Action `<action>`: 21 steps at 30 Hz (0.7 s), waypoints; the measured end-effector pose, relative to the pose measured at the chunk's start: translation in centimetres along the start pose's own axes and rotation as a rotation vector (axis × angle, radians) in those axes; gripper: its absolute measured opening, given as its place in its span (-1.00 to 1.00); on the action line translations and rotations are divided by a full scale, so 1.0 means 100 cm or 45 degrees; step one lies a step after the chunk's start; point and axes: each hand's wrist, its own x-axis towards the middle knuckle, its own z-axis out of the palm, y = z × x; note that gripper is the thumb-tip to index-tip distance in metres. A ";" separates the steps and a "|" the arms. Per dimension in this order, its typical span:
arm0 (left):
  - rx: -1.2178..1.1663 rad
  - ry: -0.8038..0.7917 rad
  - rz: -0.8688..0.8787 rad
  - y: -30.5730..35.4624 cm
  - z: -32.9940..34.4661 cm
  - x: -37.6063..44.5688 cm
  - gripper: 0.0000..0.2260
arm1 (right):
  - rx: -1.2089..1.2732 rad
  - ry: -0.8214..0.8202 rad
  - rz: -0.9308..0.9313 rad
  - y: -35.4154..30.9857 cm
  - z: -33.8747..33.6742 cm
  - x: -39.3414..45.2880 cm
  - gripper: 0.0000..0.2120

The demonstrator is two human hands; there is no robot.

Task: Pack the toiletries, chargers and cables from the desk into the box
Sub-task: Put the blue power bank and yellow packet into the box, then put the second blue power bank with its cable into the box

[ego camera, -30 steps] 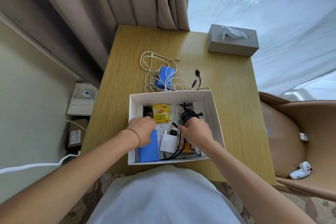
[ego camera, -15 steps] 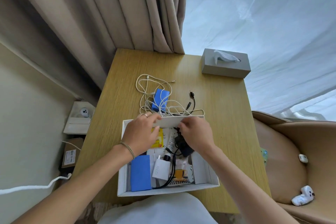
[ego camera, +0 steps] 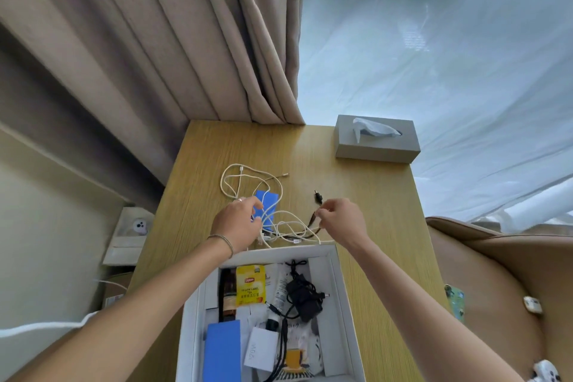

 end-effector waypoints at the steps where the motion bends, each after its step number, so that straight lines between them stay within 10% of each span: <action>1: 0.013 -0.019 -0.048 -0.002 0.003 0.007 -0.77 | 0.013 -0.023 0.009 0.002 0.001 0.005 -0.78; 12: 0.221 -0.092 -0.307 -0.014 0.033 0.071 -0.84 | 0.148 -0.179 0.009 0.010 0.024 0.025 -0.81; 21: 0.549 -0.259 -0.330 0.001 0.051 0.106 -0.30 | 0.282 -0.198 0.067 0.020 0.026 0.021 -0.84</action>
